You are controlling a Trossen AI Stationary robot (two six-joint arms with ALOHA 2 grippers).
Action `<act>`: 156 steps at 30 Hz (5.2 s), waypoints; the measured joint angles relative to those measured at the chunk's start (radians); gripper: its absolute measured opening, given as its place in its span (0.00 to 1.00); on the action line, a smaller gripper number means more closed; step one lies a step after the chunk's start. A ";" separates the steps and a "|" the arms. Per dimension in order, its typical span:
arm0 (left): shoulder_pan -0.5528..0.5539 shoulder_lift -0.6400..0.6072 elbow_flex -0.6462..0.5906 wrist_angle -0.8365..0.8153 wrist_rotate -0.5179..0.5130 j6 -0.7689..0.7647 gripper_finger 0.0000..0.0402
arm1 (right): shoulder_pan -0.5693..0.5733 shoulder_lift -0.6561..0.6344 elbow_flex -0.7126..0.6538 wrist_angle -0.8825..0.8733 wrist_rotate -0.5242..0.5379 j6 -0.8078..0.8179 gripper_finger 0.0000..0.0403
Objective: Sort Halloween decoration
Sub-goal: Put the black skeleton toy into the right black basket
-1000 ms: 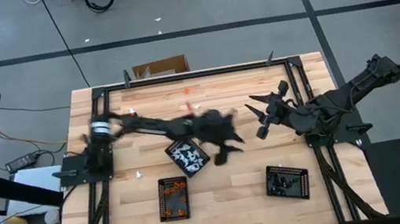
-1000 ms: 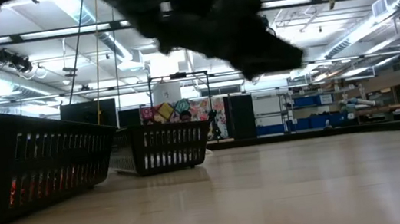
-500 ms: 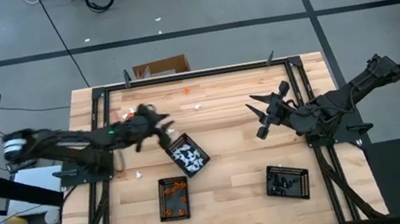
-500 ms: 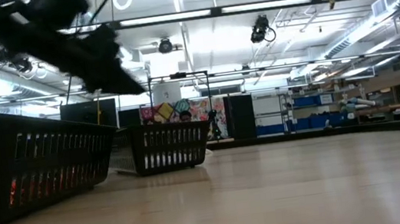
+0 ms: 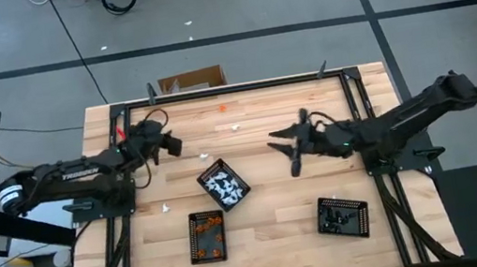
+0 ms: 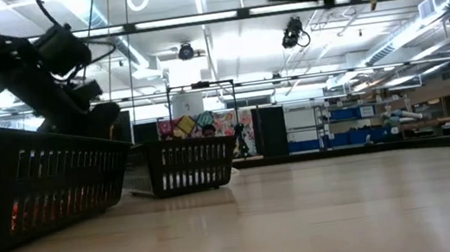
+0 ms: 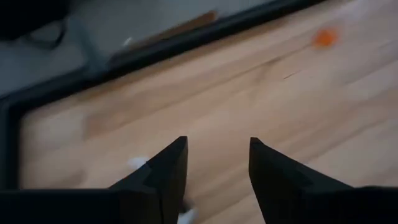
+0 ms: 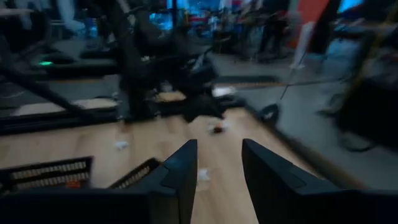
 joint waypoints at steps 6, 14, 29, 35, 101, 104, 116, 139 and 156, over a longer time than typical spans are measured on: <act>0.099 0.046 -0.001 -0.012 0.052 0.007 0.56 | -0.104 0.240 -0.013 0.242 -0.219 0.057 0.30; 0.210 0.154 -0.001 -0.016 0.104 -0.023 0.68 | -0.160 0.548 0.021 0.565 -0.452 0.131 0.28; 0.235 0.280 0.003 -0.004 0.194 0.001 0.61 | -0.168 0.648 0.120 0.560 -0.585 0.136 0.28; 0.224 0.282 0.001 0.012 0.197 0.028 0.47 | -0.168 0.648 0.120 0.553 -0.585 0.136 0.28; 0.092 0.321 0.152 -0.046 0.243 0.254 0.58 | -0.188 0.647 0.119 0.494 -0.584 0.140 0.28; 0.117 0.361 0.152 -0.052 0.287 0.254 0.60 | -0.187 0.647 0.119 0.494 -0.584 0.140 0.28; 0.125 0.434 0.156 -0.031 0.341 0.253 0.36 | -0.186 0.647 0.119 0.493 -0.585 0.140 0.28; 0.055 0.248 0.178 -0.009 0.536 0.228 0.00 | -0.175 0.245 0.118 0.006 -0.433 0.091 0.28; -0.460 0.698 0.714 0.195 0.631 0.248 0.00 | -0.141 -0.310 0.097 -0.234 -0.265 0.093 0.28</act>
